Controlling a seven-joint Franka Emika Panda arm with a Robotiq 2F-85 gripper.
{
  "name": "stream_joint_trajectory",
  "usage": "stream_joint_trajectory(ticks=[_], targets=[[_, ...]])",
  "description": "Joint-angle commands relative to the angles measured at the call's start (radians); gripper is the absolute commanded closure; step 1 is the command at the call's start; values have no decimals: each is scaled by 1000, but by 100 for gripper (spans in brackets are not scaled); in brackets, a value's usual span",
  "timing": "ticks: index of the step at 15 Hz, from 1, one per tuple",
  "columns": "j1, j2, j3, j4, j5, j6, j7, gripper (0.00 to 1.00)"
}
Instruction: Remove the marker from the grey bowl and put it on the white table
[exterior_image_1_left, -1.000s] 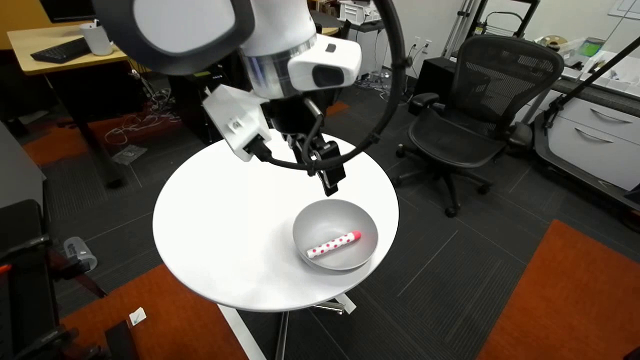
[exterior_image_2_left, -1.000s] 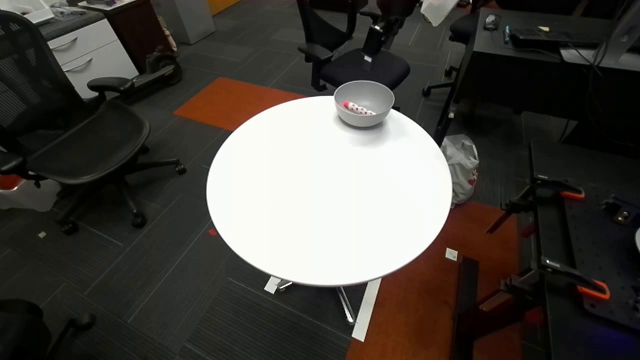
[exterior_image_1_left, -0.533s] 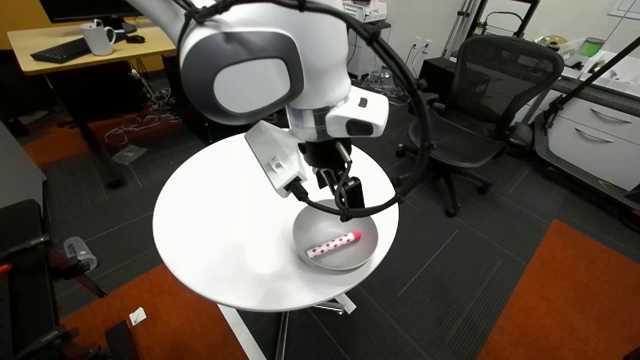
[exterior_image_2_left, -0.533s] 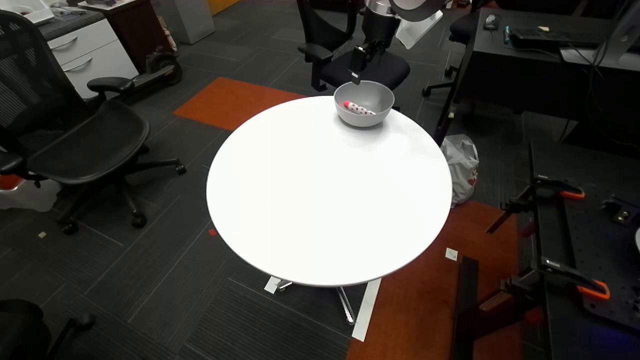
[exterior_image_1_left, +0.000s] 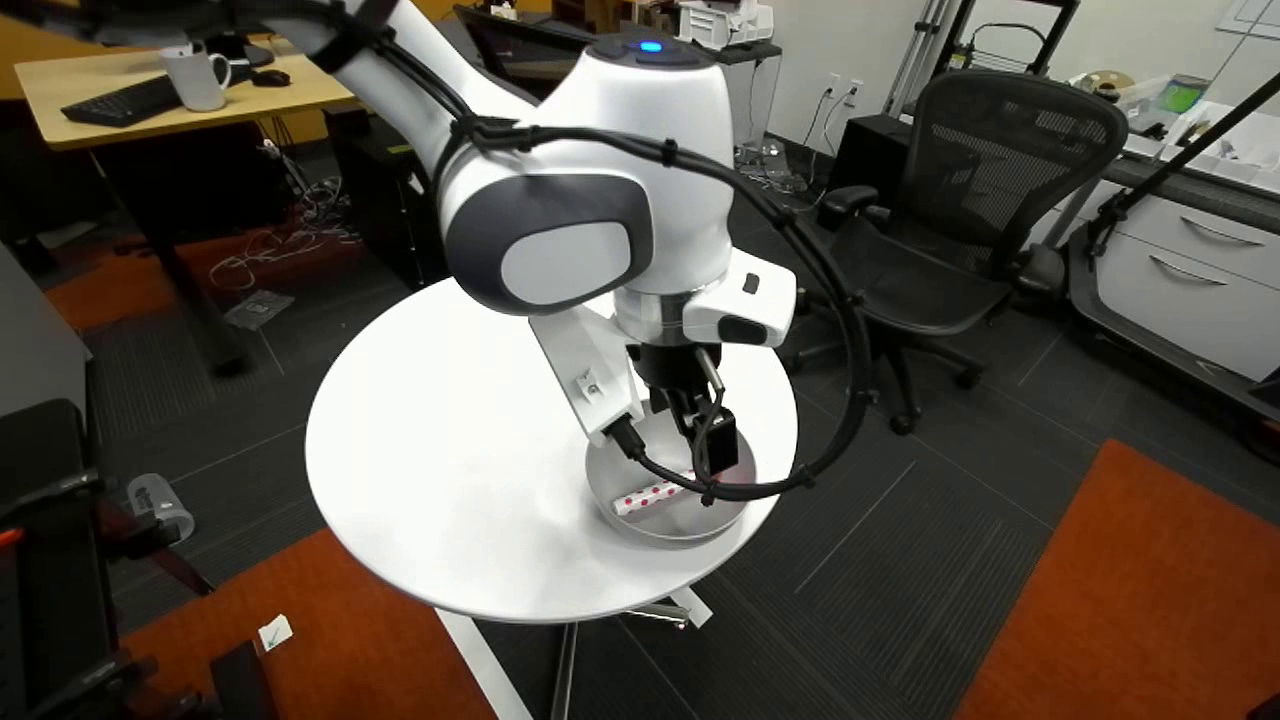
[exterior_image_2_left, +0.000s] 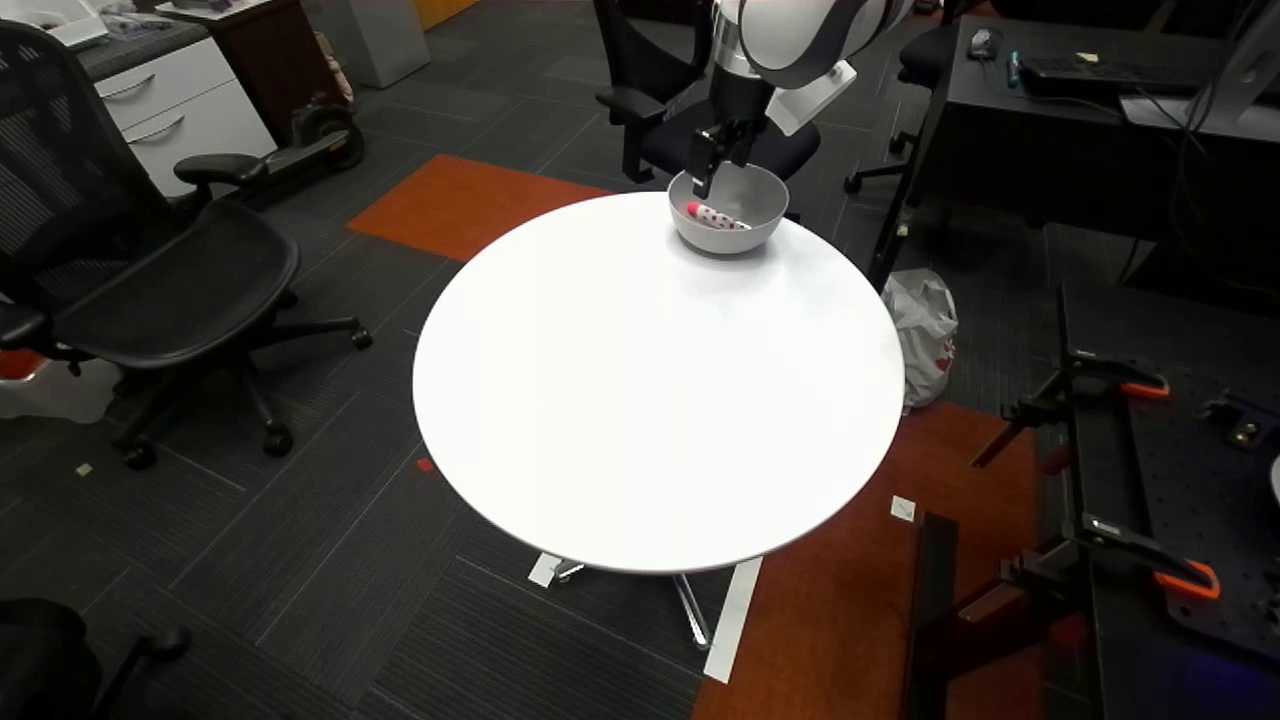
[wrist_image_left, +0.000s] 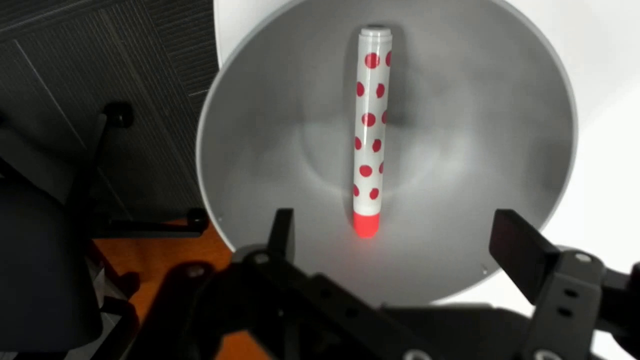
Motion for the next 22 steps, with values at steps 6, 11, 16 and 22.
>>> stream_joint_trajectory(ticks=[6, 11, 16, 22], targets=[[-18, 118, 10, 140, 8, -110, 17, 0], [-21, 176, 10, 205, 6, -163, 17, 26], [-24, 205, 8, 248, 5, -184, 17, 64], [-16, 184, -1, 242, -3, -181, 24, 96]])
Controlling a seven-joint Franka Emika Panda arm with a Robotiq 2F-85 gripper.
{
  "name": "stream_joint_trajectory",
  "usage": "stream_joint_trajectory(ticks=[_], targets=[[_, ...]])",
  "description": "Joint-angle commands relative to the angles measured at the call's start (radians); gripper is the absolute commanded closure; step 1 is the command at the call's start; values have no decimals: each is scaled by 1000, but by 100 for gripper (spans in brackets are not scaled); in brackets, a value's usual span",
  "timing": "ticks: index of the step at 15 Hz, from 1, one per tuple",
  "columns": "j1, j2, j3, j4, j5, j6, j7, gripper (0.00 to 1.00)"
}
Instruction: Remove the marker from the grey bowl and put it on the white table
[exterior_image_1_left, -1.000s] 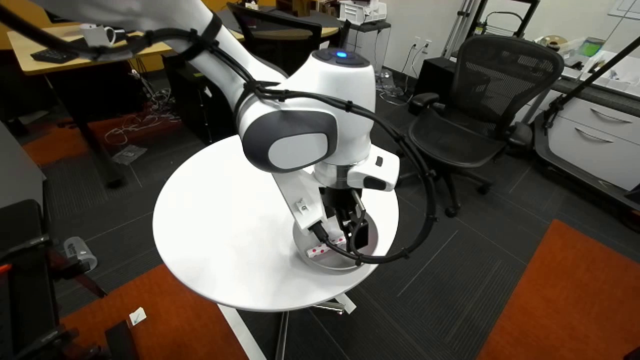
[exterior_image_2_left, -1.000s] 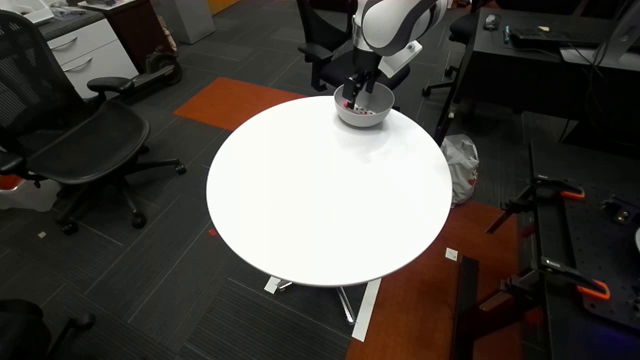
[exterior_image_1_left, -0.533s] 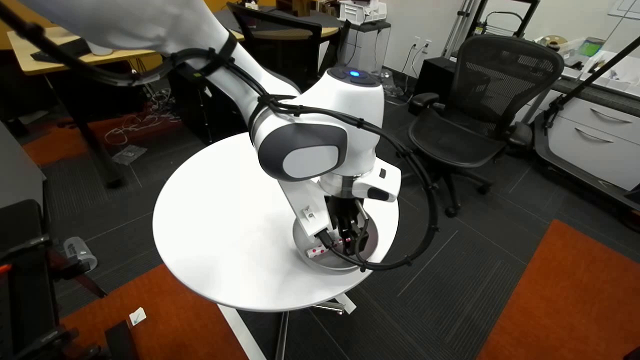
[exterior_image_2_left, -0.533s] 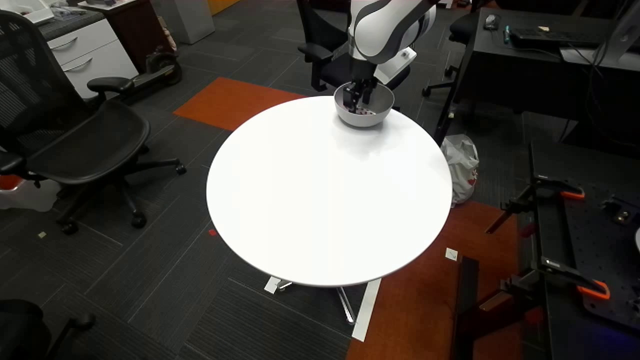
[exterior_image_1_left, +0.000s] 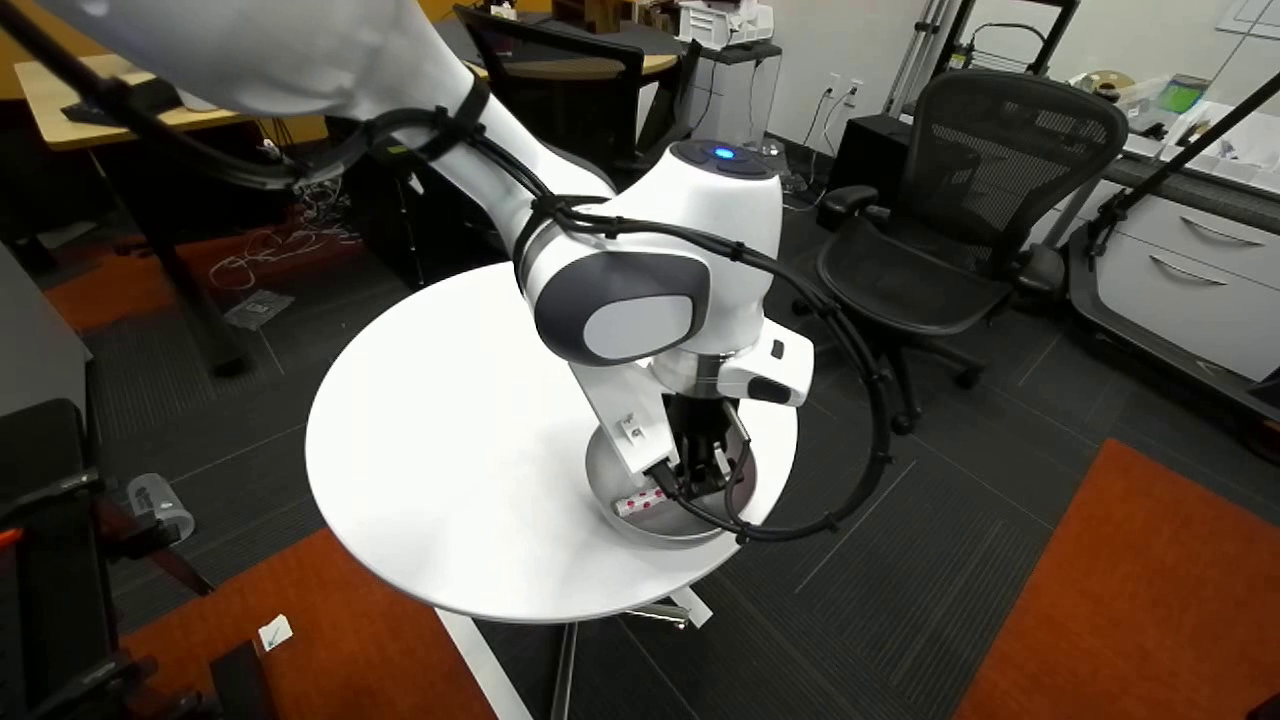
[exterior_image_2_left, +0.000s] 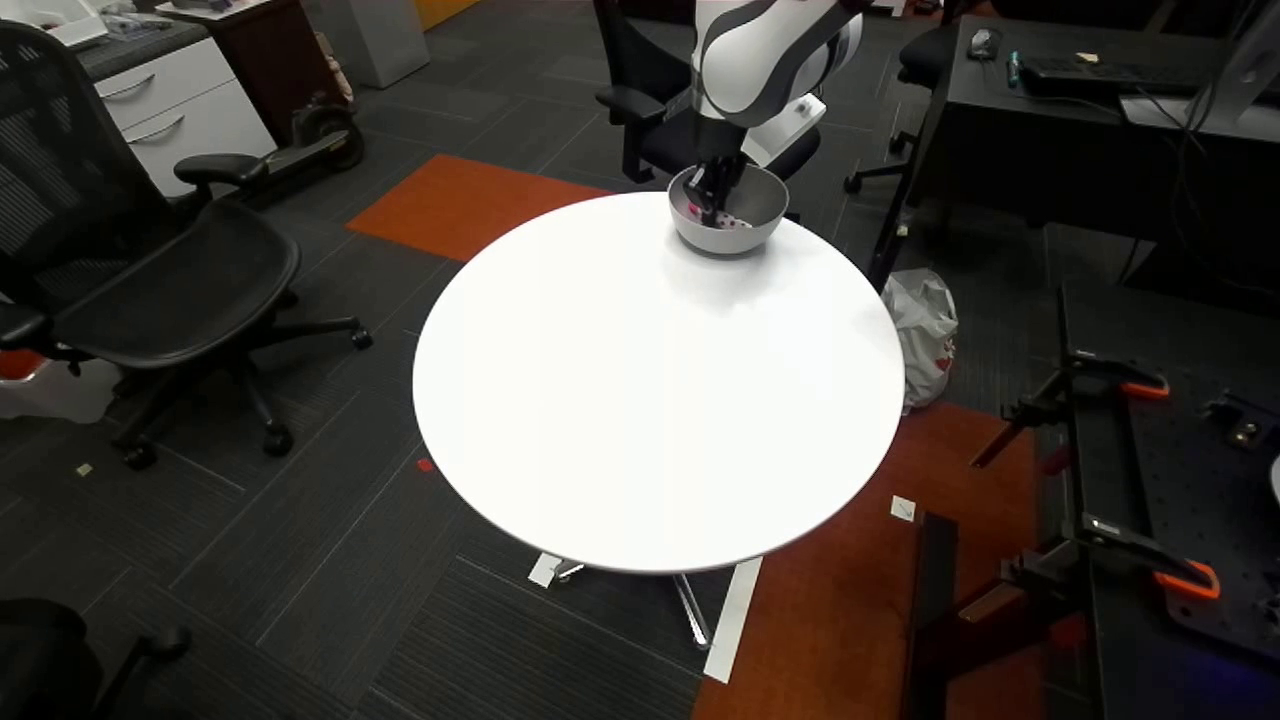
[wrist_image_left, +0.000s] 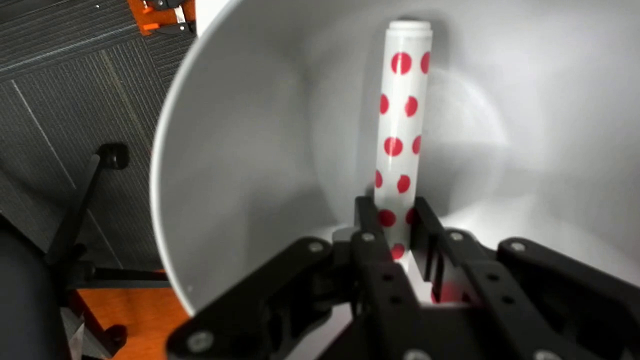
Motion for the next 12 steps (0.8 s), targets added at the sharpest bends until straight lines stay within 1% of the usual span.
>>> stream_joint_trajectory(ticks=[1, 4, 7, 10, 12], targets=[[7, -38, -5, -5, -7, -26, 26, 95], [38, -126, -26, -74, -34, 12, 34, 95], [78, -251, -43, -176, -77, 77, 34, 95], [133, -383, -50, -289, -139, 153, 42, 95], [171, -467, -46, -370, -176, 176, 59, 95]])
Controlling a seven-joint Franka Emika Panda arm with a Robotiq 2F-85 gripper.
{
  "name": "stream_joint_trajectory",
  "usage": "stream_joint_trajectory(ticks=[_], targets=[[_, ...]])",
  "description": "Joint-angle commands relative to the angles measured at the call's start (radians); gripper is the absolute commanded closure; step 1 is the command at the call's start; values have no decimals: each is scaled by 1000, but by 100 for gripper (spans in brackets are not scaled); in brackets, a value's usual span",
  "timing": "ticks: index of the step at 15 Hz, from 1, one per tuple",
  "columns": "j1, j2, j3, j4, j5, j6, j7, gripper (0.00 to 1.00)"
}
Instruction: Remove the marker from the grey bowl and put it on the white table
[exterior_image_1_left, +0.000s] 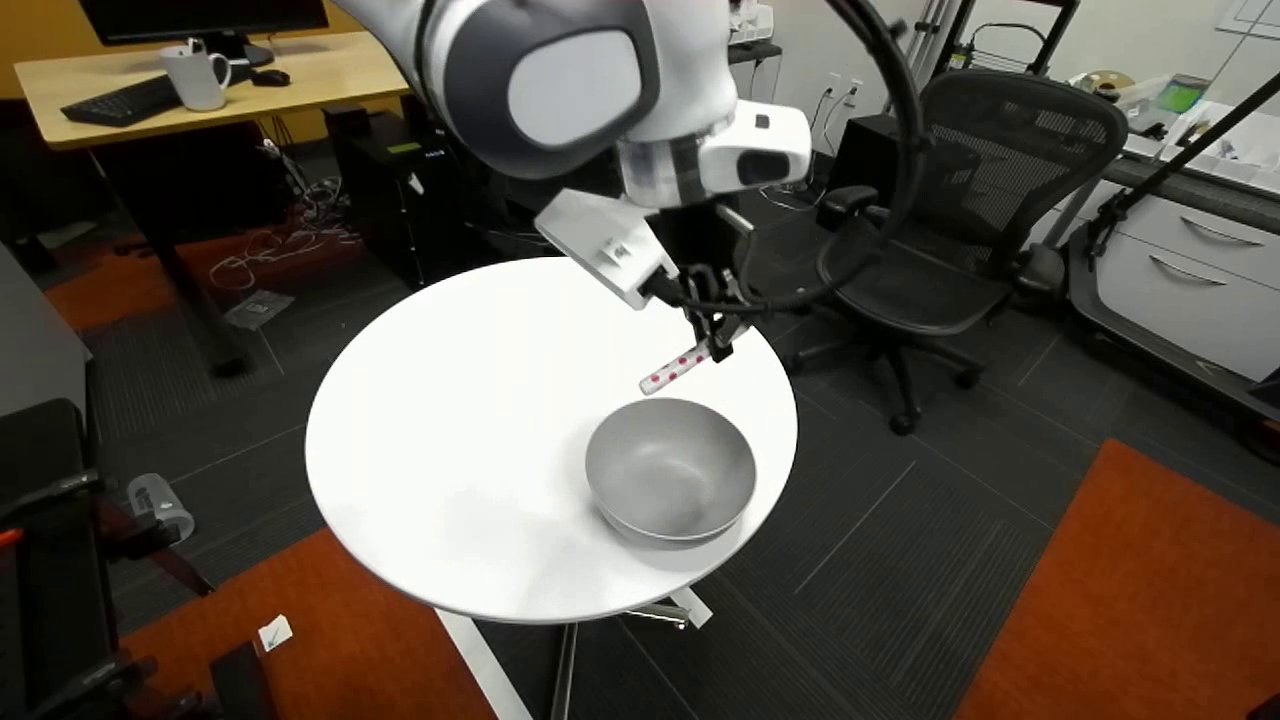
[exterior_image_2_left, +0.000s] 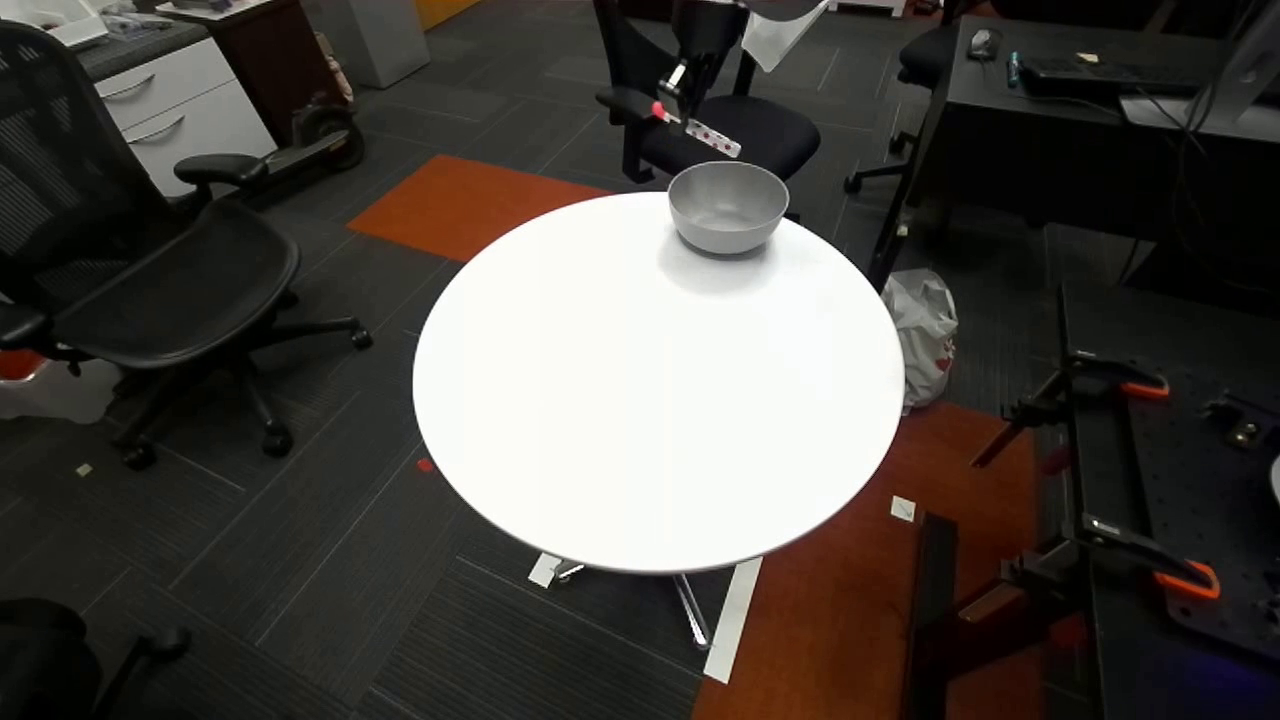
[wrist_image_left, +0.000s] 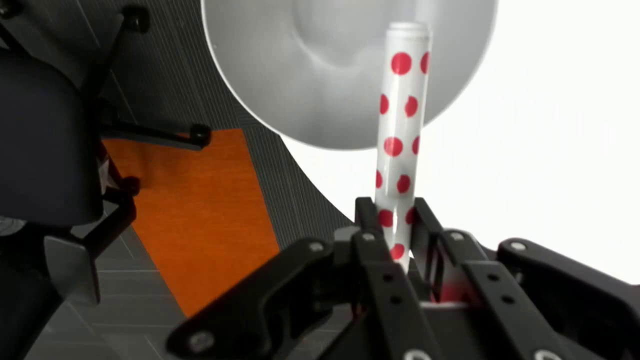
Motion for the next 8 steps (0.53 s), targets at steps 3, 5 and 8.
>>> stream_joint_trajectory(ticks=[3, 5, 8], targets=[[121, -261, -10, -295, -116, 83, 98, 95], [161, -317, -9, -380, -157, 101, 158, 95], [199, -356, 28, -472, -181, 141, 194, 95]])
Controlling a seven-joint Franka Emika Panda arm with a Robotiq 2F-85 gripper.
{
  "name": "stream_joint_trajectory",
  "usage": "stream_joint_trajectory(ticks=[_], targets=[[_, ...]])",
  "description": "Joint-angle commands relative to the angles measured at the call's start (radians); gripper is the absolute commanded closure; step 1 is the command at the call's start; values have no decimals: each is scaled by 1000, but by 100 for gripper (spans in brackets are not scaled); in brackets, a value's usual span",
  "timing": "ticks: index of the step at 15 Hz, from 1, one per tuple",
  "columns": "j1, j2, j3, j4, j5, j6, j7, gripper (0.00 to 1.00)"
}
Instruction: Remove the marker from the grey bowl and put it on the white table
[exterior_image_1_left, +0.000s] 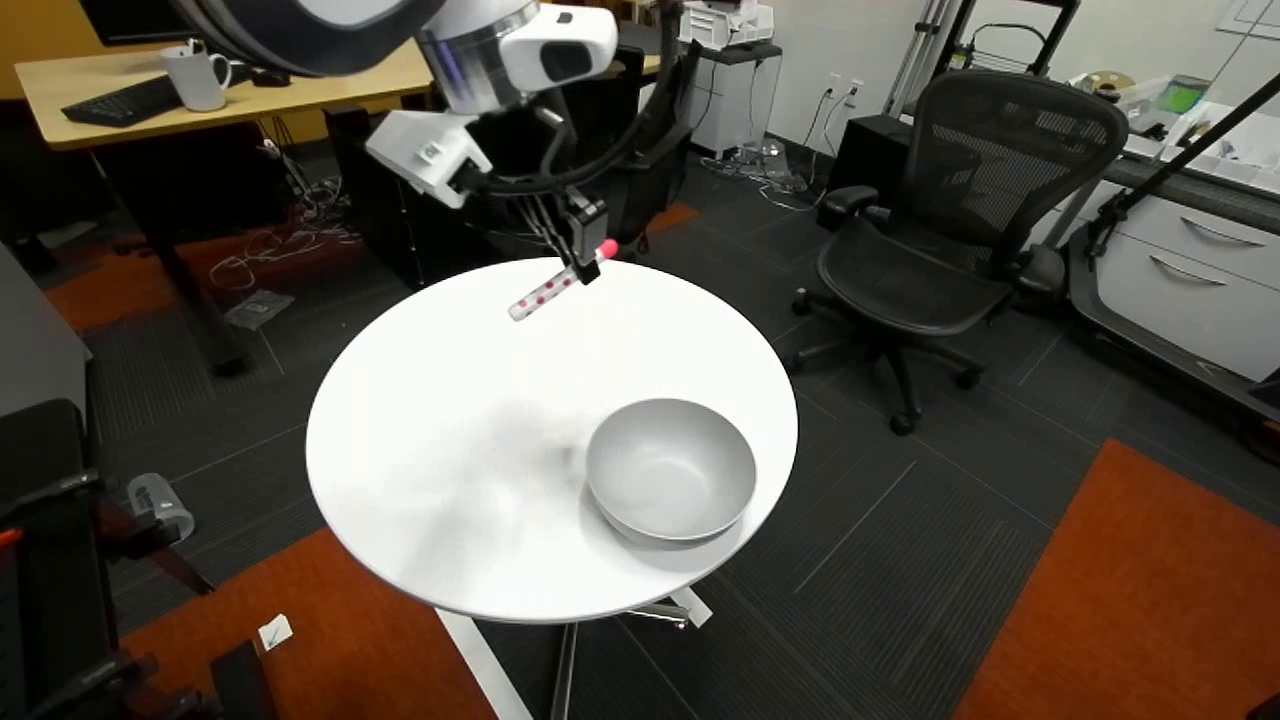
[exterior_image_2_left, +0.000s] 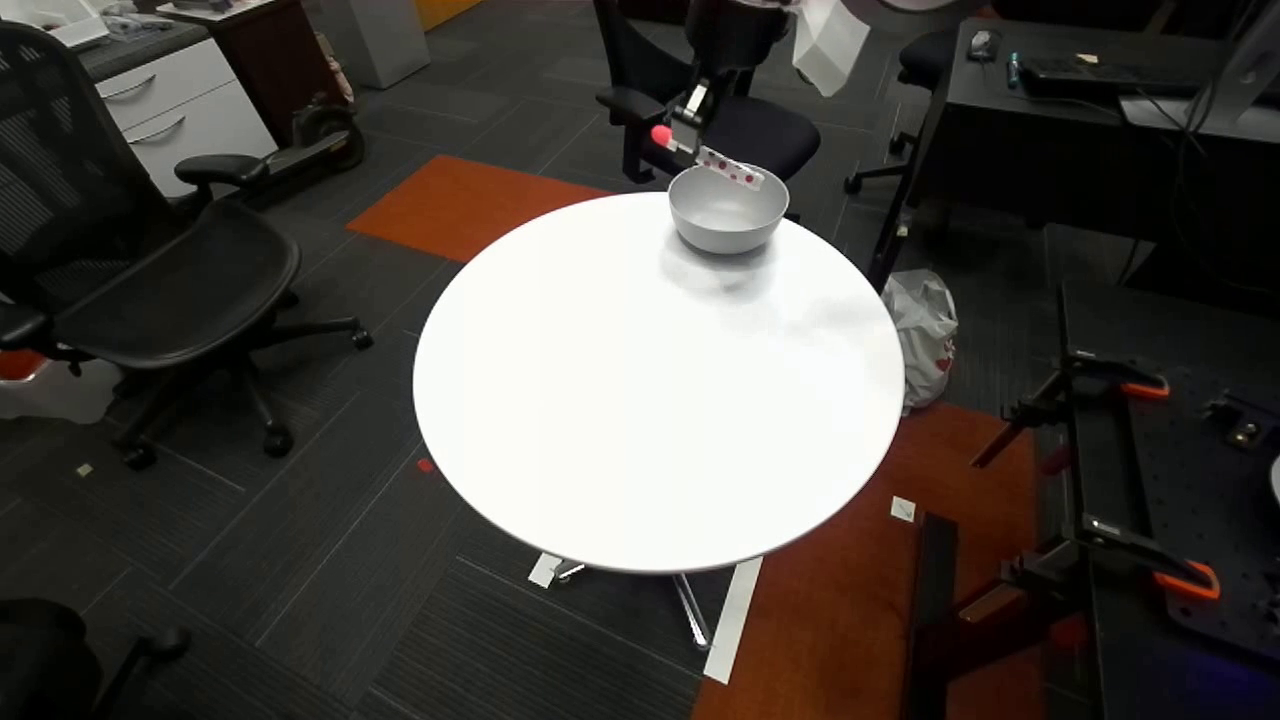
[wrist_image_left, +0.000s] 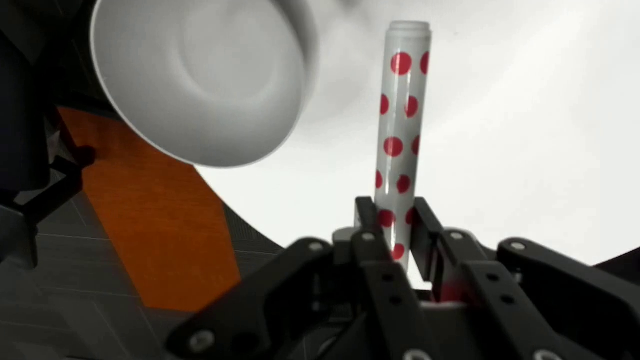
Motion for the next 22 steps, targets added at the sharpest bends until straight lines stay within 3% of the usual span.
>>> stream_joint_trajectory(ticks=[1, 5, 10, 22], targets=[[40, -74, 39, -140, -33, 76, 33, 95], [43, -19, 155, -162, 29, 145, -104, 95], [12, 91, 271, -108, 124, 136, -275, 95], [-53, 323, 301, 33, 112, 124, -412, 95]])
